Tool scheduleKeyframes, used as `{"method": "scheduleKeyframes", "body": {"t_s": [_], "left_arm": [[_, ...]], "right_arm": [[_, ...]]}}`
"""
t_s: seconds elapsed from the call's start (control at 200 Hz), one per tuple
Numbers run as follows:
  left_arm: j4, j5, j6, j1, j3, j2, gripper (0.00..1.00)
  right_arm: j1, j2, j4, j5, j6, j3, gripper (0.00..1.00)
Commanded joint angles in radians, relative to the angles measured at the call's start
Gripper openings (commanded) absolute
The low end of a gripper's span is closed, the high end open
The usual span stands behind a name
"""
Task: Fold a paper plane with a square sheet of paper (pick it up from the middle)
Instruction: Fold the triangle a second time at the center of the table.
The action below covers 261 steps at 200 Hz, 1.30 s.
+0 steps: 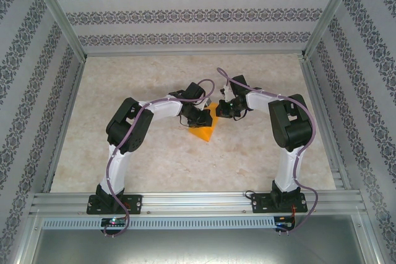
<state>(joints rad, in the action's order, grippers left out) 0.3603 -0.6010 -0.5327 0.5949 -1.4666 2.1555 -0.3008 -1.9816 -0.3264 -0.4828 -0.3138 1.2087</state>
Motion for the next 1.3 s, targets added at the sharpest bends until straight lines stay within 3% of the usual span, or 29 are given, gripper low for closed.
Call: {"method": "scheduleKeyframes", "body": {"t_s": [0.0,0.375,0.619,0.789,1.299], "left_arm": [[0.032,-0.001,0.021,0.006,0.007,0.024,0.17],[-0.051,-0.044,0.008,0.006,0.042,0.019,0.37],[-0.116,-0.064,0.004,0.006,0.085,-0.010,0.39],[-0.129,-0.078,0.009,0.006,0.102,-0.019,0.25],[-0.164,-0.074,0.010,0.004,0.135,-0.026,0.05]], "right_arm": [[0.006,-0.009,-0.037,0.014,0.022,-0.012,0.04],[0.010,-0.001,-0.022,-0.019,0.008,-0.011,0.04],[0.026,0.030,0.002,-0.064,-0.014,-0.025,0.04],[0.035,0.045,0.021,-0.092,-0.030,-0.043,0.04],[0.031,0.113,0.038,-0.137,-0.061,-0.100,0.03]]}}
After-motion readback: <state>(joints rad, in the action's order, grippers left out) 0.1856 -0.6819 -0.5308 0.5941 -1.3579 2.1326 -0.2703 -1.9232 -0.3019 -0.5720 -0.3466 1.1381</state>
